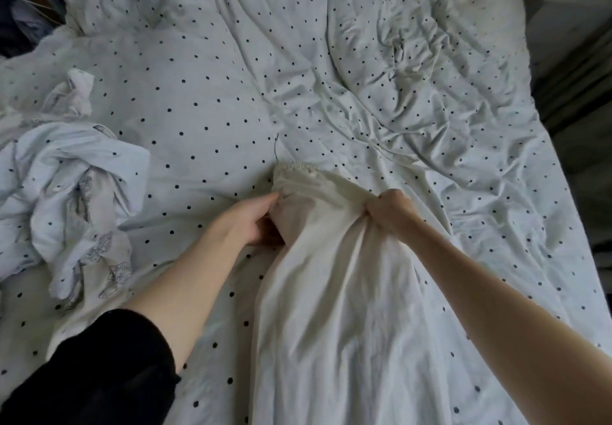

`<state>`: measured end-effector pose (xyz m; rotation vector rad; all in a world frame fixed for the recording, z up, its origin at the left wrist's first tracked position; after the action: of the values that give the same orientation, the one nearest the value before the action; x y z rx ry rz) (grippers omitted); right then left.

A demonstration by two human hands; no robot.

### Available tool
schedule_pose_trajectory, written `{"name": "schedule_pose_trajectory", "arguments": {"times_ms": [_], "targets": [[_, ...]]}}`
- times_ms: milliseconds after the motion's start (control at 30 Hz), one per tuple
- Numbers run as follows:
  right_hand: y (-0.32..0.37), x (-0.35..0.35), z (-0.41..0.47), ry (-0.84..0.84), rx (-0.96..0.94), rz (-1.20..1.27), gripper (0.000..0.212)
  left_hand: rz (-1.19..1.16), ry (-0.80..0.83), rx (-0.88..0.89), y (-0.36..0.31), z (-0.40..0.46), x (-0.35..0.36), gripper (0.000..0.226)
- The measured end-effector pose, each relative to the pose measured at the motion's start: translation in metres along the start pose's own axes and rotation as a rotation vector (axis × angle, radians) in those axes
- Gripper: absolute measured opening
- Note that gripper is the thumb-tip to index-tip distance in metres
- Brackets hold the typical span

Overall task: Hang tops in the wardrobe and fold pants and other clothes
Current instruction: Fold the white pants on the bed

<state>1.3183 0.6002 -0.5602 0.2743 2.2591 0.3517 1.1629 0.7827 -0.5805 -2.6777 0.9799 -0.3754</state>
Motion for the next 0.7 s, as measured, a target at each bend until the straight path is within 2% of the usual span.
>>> {"name": "schedule_pose_trajectory", "arguments": {"times_ms": [67, 133, 200, 267, 333, 433, 500, 600, 700], "targets": [[0.008, -0.005, 0.005, 0.012, -0.030, 0.044, 0.017, 0.016, -0.015, 0.005, -0.009, 0.003, 0.000, 0.021], [0.021, -0.015, 0.009, -0.031, -0.114, 0.081, 0.026, 0.015, -0.016, 0.096, -0.028, 0.000, 0.003, 0.010], [0.032, -0.030, 0.011, -0.109, -0.194, 0.186, 0.031, 0.087, -0.070, 0.391, -0.073, -0.004, -0.001, 0.011], [0.036, -0.043, 0.012, -0.183, -0.213, 0.267, 0.030, 0.208, -0.217, 0.724, -0.117, -0.019, -0.009, 0.012], [0.036, -0.041, 0.013, -0.197, -0.195, 0.214, 0.024, 0.297, -0.318, 0.830, -0.131, -0.022, -0.011, 0.007], [0.025, -0.011, 0.014, -0.059, -0.113, 0.068, 0.021, 0.454, -0.430, 0.720, -0.103, -0.001, -0.021, 0.025], [0.017, 0.004, 0.010, 0.034, -0.070, 0.103, 0.026, 0.370, -0.418, 0.560, -0.077, 0.010, -0.036, 0.036], [0.002, 0.006, -0.003, 0.060, -0.058, 0.130, 0.032, 0.204, -0.278, 0.333, -0.044, 0.008, -0.052, 0.052], [-0.025, 0.010, -0.026, 0.101, -0.037, 0.096, 0.029, 0.226, -0.127, 0.253, -0.018, -0.006, -0.057, 0.044]]}}
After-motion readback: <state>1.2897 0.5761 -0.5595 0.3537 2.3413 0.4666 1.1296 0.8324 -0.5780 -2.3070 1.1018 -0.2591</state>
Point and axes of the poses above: each hand's wrist, its own z-axis towards the middle knuckle, its own x-axis out of the palm, y = z × x, the point moved 8 cm from there along z, towards the middle knuckle, and after that the axes turned 6 degrees about -z, right-handed, at the moved point
